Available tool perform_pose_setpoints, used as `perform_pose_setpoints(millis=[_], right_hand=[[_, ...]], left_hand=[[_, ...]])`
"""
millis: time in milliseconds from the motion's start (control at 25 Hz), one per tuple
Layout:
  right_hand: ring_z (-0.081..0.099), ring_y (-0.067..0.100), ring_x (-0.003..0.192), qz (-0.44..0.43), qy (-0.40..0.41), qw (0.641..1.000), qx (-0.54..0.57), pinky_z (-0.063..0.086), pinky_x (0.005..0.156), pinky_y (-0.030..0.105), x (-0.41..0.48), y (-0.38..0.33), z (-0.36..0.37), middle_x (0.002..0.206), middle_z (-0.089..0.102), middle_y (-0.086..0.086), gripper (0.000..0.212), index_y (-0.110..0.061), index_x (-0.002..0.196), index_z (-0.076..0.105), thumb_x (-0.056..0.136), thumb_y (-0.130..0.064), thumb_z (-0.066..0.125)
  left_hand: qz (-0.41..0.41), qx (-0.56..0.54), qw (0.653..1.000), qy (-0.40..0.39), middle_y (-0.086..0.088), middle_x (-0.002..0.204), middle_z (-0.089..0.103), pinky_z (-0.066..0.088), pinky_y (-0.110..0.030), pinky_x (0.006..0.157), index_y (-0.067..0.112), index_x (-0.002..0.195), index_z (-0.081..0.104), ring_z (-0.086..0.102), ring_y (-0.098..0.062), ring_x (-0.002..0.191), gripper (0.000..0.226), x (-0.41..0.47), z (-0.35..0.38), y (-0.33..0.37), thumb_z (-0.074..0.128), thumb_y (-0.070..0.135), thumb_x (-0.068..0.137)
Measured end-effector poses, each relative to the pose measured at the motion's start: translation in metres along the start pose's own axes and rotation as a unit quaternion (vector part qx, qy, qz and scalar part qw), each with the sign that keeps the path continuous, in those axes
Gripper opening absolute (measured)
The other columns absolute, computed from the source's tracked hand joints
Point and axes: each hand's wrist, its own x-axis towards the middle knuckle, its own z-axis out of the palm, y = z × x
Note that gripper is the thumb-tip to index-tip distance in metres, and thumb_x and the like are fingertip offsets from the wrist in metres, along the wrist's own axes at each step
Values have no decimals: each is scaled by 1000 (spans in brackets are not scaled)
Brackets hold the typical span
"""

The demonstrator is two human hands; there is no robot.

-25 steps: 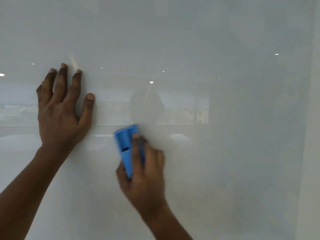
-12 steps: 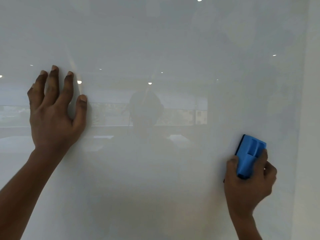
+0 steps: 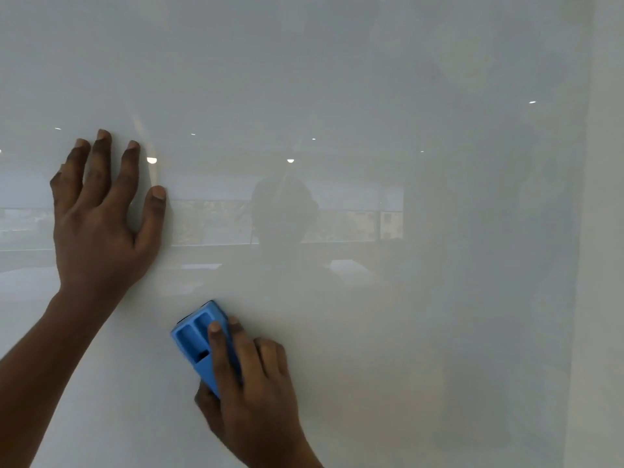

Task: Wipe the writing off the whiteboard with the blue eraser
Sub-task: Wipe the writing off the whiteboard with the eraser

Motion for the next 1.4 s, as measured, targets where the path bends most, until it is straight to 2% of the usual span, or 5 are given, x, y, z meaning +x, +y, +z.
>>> perform_pose_setpoints(millis=[520, 720, 960, 1160, 1400], right_hand=[[59, 39, 107, 430, 258, 864, -54, 53, 91, 54, 67, 238, -113, 118, 56, 24, 69, -5, 150, 47, 90, -36, 63], [56, 40, 105, 283, 232, 931, -18, 46, 92, 40, 145, 164, -57, 121, 59, 25, 67, 3, 145, 52, 89, -27, 72], [57, 36, 99, -63, 15, 998, -6, 49, 85, 48, 154, 46, -8, 131, 61, 20, 62, -2, 149, 51, 96, -31, 64], [60, 40, 100, 124, 161, 979, -37, 51, 87, 44, 160, 162, -55, 122, 61, 22, 64, -1, 144, 56, 91, -32, 72], [57, 37, 113, 421, 237, 873, -66, 49, 90, 38, 174, 263, -115, 124, 57, 20, 67, -7, 150, 46, 93, -40, 58]], left_hand=[[-28, -16, 999, -9, 7, 175, 10, 23, -57, 132, 18, 166, 40, 21, -41, 164, 61, -1, 5, 3, 36, 49, 114], [-17, 1, 999, 30, -15, 173, 34, 23, -52, 130, 11, 162, 49, 31, -45, 160, 57, -1, 4, 8, 44, 41, 114], [0, -5, 1000, 11, -16, 172, 33, 23, -49, 129, 8, 162, 48, 25, -34, 162, 61, 0, -3, 5, 45, 43, 112], [-1, -12, 1000, 17, -10, 173, 30, 25, -54, 128, 9, 161, 50, 30, -46, 159, 59, 0, -1, 5, 44, 43, 113], [-29, -24, 999, -9, -2, 176, 19, 24, -61, 131, 16, 165, 43, 22, -43, 163, 63, -1, 0, 7, 38, 48, 111]])
